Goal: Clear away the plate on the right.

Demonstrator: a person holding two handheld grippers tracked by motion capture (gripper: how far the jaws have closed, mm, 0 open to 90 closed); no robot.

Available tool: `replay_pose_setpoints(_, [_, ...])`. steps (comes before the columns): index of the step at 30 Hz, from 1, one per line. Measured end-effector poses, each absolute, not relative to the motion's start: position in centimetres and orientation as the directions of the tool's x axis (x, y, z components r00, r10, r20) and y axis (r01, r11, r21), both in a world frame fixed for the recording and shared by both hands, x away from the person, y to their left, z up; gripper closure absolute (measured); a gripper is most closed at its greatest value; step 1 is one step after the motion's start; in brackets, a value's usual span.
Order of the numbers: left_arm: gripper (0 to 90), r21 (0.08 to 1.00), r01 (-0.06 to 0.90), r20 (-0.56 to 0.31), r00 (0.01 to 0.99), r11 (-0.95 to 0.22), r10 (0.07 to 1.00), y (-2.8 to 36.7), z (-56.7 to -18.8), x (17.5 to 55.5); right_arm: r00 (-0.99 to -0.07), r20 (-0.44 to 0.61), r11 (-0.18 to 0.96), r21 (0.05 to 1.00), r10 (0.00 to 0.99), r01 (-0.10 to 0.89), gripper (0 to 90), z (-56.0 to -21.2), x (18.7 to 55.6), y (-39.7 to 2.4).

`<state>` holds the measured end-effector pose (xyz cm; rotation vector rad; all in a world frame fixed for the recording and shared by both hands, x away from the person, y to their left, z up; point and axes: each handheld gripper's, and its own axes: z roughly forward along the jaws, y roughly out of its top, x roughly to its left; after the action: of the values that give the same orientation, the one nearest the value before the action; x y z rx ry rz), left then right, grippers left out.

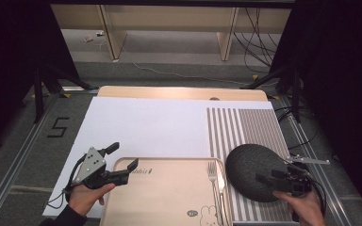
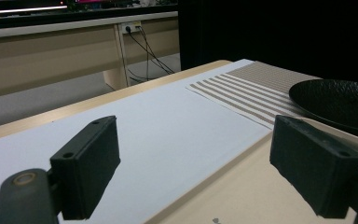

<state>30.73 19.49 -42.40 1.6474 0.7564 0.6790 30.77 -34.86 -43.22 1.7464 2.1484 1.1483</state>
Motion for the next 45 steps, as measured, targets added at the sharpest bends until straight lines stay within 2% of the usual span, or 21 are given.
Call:
replay_pose_setpoints(32, [15.7, 0.981, 0.121, 0.042, 0.628, -0.152, 0.777, 19.5, -42.4, 30.7, -0.161, 0.400, -0.136, 0.619, 0.902, 0.774, 21.5, -43.9, 29.7, -39.5])
replay_pose_setpoints(45, [15.7, 0.981, 0.121, 0.044, 0.630, -0.155, 0.775, 19.4, -42.4, 30.8, -0.120, 0.413, -0.165, 0.592, 0.903, 0.789, 21.7, -44.9, 29.7, -40.8])
